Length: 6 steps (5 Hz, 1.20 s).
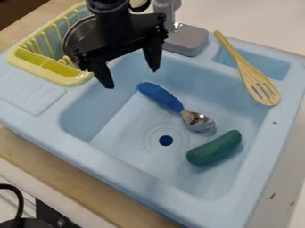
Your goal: Take the basin and moved it on the right
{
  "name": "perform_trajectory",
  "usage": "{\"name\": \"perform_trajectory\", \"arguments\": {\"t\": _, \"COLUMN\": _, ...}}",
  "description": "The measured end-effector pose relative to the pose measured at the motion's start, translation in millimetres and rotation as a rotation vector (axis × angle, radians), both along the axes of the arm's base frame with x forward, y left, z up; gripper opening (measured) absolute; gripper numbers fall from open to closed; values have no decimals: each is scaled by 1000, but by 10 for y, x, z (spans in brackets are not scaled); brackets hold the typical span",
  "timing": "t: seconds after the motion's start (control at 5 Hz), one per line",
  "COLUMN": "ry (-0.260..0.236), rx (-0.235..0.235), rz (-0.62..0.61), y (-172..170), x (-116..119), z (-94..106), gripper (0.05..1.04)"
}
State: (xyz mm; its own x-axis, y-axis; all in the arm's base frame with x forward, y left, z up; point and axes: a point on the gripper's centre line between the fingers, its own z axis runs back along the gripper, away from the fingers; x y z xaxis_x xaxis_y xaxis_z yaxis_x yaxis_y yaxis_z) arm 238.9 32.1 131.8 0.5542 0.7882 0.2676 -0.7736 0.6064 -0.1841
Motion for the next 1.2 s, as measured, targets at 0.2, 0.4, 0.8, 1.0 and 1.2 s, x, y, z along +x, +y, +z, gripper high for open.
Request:
{"name": "perform_trajectory", "arguments": {"t": 0.2, "ry": 16, "rx": -2, "rz": 3, "y": -2, "x": -25, "z": -39, "gripper": 990}}
{"name": "perform_trajectory", "arguments": {"t": 0.4, "ry": 50, "rx": 20, "rz": 45, "y": 51, "x": -80, "z": -18, "gripper": 990}}
{"name": "perform_trajectory", "arguments": {"t": 0.8, "ry": 45, "rx": 42, "rz": 236, "y": 298, "x": -15, "z": 216, "gripper": 990}}
{"name": "perform_trajectory", "arguments": {"t": 1.0, "ry": 25, "rx": 19, "rz": 309, "y": 525, "x": 116, "z": 210, "gripper": 990}}
{"name": "perform_trajectory", "arguments": {"t": 1.2, "ry": -45, "rx": -6, "rz": 318, "y": 699, "x": 257, "z": 228, "gripper": 990}}
